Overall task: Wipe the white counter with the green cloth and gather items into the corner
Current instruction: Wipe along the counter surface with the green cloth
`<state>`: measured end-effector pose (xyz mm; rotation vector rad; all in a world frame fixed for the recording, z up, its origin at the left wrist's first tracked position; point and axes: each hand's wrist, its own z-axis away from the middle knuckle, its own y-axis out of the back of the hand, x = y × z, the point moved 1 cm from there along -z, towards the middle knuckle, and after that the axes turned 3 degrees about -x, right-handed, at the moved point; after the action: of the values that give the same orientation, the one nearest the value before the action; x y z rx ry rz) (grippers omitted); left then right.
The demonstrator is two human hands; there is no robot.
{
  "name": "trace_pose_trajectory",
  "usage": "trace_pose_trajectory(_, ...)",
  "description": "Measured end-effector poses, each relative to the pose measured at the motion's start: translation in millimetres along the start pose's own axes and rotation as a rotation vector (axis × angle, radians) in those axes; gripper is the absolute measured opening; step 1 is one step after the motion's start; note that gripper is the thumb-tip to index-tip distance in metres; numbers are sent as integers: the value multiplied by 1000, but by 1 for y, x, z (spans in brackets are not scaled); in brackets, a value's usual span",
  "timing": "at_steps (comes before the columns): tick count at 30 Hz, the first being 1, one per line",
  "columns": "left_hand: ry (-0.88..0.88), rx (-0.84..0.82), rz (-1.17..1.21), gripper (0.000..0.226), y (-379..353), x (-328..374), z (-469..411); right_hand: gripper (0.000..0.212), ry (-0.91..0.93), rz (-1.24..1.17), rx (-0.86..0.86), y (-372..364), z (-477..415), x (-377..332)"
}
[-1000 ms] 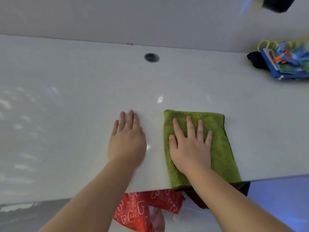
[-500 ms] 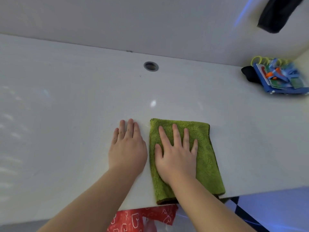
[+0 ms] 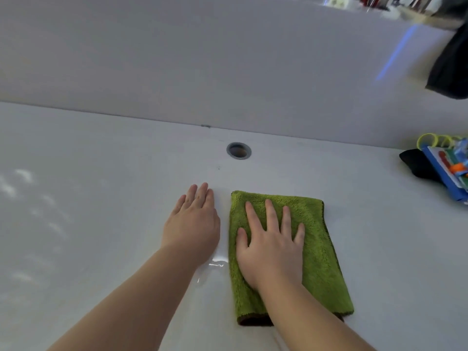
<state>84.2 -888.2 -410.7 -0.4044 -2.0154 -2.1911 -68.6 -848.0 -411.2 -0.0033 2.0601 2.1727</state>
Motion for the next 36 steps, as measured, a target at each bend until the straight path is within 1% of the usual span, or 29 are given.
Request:
trace_pose_trajectory(7,2,31,22,57,4,7,-70,66,48,14,8,1,-79,1)
trace_pose_trajectory(11,15,26,21,57,2,7,-95,66,63,21,7,3,-121,2)
trace_pose_trajectory(18,18,73,27,57,-7,6,-96,66,67,30,13,4,-174,4)
trace_pose_trajectory(28,20,86,32,58,-10,4,-95,63,72,41,25,13,-249,1)
trace_pose_trajectory(31,16,94,31,60,-10,3,-95,63,73,45,28,14,-256,1)
trace_pose_trajectory(36,20,64,19,57,-6,3,-97,61,114,65,-33,13,-226,10)
